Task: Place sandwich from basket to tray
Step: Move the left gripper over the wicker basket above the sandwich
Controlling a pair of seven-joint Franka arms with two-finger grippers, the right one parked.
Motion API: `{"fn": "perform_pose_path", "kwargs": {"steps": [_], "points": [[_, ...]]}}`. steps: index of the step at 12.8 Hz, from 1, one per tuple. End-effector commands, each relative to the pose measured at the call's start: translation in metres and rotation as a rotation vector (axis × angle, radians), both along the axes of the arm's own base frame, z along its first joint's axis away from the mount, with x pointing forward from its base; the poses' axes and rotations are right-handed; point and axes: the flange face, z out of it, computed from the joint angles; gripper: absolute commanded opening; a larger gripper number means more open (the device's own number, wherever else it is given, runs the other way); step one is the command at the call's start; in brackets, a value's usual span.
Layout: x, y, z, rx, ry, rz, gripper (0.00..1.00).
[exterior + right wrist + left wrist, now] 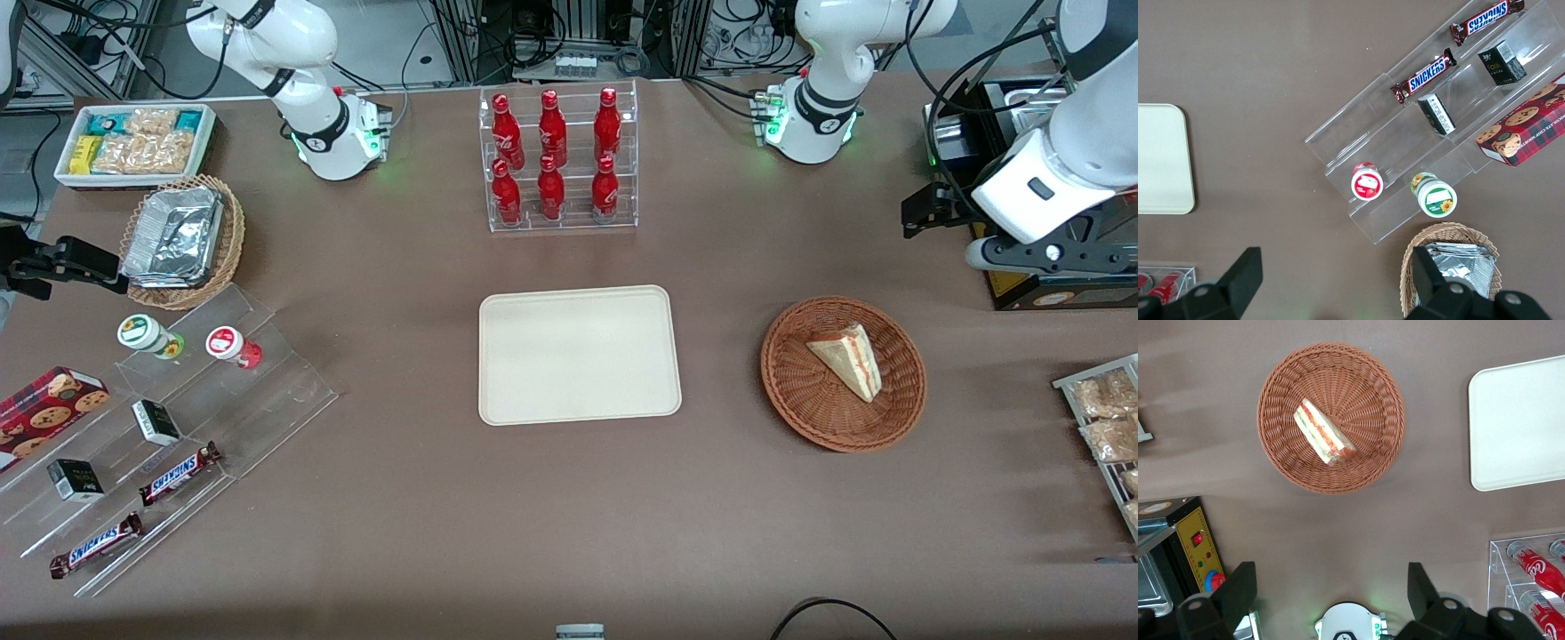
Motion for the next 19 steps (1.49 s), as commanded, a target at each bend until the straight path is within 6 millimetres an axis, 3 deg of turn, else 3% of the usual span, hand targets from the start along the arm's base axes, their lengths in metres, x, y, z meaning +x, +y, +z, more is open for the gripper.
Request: {"fn": "perform_pose_path", "kwargs": {"steps": [1,5,13,15,19], "points": [[-0.003,0.006,0.008,0.008,0.003,0.007,1.00],[0.005,0.012,-0.024,0.001,0.033,0.015,1.00],[0.013,0.025,-0.152,0.006,0.039,0.048,1.00],[0.018,0.031,-0.186,0.015,0.043,0.122,1.00],[0.020,0.048,-0.224,0.030,0.002,0.286,1.00]]}}
